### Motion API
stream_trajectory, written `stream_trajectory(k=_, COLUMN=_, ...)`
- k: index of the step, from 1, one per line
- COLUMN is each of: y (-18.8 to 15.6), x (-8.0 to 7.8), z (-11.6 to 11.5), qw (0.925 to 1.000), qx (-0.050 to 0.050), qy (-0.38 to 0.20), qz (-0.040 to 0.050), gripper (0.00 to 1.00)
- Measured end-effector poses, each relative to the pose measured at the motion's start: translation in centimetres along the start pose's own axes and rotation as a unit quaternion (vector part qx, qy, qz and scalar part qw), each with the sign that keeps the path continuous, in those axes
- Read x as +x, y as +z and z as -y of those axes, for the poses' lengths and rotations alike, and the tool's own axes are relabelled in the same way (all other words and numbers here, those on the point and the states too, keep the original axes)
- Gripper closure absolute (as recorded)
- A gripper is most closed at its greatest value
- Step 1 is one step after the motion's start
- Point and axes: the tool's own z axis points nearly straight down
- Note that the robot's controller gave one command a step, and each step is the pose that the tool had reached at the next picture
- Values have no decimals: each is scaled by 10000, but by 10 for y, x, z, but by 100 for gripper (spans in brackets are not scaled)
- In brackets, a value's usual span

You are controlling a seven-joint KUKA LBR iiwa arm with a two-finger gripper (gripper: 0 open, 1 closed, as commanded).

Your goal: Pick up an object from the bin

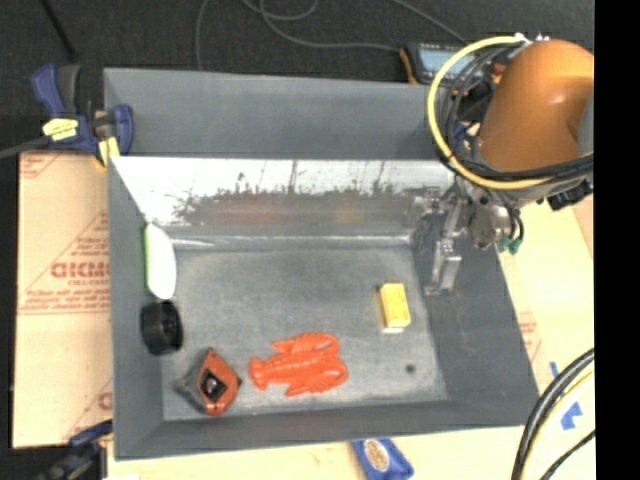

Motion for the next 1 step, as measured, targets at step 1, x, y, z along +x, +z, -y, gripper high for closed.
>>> stream_trajectory(k=1, y=50, x=4, z=16, qw=9978, qx=-1, qy=-662, qz=10, gripper=0)
